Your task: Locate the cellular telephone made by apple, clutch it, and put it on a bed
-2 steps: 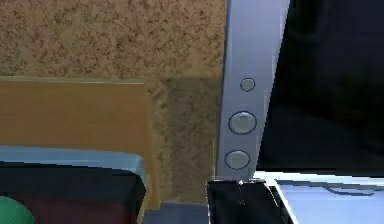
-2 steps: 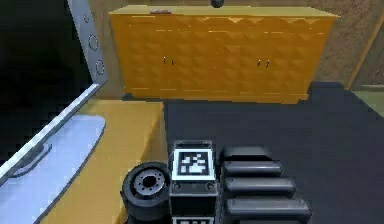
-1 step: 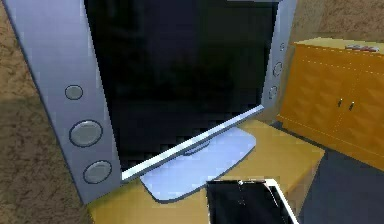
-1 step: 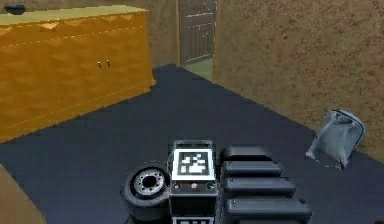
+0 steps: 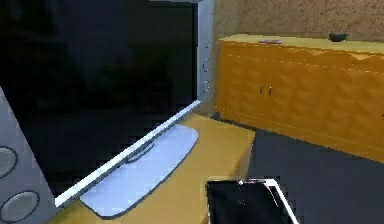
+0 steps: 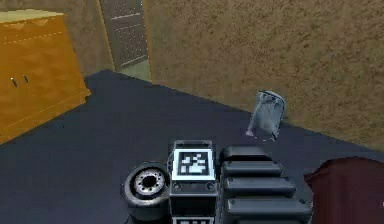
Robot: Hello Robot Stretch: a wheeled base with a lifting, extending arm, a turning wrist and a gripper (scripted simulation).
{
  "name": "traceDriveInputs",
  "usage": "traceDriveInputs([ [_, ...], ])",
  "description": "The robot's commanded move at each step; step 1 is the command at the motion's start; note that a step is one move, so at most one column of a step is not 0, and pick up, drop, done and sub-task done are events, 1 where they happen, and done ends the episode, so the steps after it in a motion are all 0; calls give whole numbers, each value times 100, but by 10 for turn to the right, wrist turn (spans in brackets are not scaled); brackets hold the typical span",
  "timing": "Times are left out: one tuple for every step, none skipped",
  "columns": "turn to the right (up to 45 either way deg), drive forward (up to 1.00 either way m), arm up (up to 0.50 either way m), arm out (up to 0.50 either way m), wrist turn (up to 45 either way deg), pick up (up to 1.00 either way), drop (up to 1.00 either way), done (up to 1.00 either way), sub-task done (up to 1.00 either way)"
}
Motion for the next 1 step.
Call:
traceDriveInputs([
  [450, 0, 0, 0, 0, 0, 0, 0, 0],
])
